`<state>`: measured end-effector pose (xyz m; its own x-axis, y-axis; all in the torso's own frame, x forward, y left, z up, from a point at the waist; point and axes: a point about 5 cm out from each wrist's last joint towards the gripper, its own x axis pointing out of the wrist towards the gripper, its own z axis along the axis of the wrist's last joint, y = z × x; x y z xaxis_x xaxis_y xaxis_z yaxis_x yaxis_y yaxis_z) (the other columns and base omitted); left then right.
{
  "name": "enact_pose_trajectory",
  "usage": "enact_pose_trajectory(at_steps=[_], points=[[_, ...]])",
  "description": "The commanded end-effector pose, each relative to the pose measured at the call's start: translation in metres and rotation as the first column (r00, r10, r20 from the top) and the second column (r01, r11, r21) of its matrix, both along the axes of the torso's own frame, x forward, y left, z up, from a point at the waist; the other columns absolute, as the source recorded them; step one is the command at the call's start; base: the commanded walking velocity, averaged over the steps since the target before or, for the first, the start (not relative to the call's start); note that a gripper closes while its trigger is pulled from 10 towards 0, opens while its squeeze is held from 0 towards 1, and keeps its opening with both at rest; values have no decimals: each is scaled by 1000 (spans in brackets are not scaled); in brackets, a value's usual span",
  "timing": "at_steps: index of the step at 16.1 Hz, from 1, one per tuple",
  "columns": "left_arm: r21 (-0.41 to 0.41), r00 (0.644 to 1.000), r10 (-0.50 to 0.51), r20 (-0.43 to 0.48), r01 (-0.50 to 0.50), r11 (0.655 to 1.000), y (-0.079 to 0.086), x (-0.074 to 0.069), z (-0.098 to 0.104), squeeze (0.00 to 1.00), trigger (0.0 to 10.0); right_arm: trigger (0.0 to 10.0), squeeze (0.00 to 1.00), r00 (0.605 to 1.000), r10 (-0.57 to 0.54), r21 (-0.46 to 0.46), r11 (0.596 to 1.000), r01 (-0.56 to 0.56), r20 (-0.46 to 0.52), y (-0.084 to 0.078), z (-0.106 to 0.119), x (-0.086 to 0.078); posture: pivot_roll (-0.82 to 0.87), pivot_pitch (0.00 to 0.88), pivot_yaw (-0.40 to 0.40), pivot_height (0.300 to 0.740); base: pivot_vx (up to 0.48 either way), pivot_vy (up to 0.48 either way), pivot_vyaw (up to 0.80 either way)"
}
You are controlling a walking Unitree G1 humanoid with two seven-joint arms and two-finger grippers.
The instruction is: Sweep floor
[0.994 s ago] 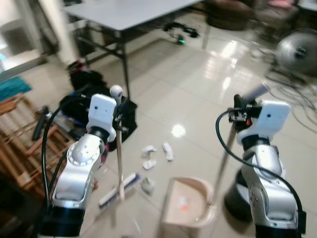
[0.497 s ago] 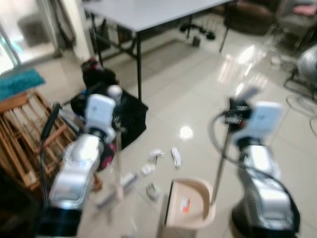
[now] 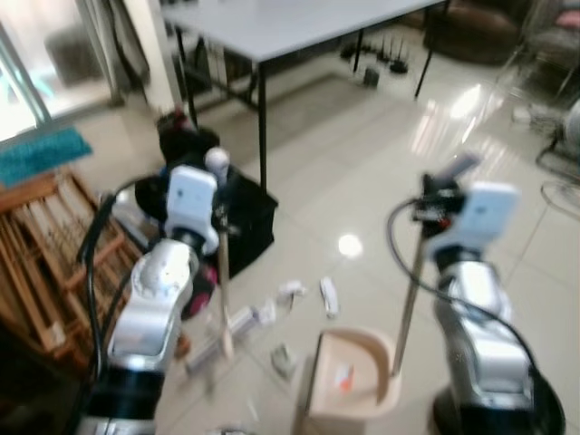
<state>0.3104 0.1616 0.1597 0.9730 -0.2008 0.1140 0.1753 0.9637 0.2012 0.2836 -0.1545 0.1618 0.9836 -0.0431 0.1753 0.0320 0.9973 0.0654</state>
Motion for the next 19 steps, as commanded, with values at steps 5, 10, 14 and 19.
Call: enact_pose_trajectory(at_steps=[5,10,14,19], points=[[-18,998,-7,59,8,1000,-14,18,8,0,10000,10000,0,993,-109,-162,980,116,52,-15,-6,8,64,89,19,740,0,0,0],[-100,989,7,145,8,995,-27,33,14,0,10000,10000,0,990,-91,-118,988,104,109,-30,-10,19,79,151,-27,740,0,0,0],[-72,991,-3,137,13,997,-29,36,1,0,10000,10000,0,992,-14,-194,980,39,128,-20,-15,33,73,256,-18,740,0,0,0],[-99,980,-2,199,22,995,-30,30,-2,0,10000,10000,0,973,7,-262,963,55,230,-23,-5,47,72,331,-20,740,0,0,0]])
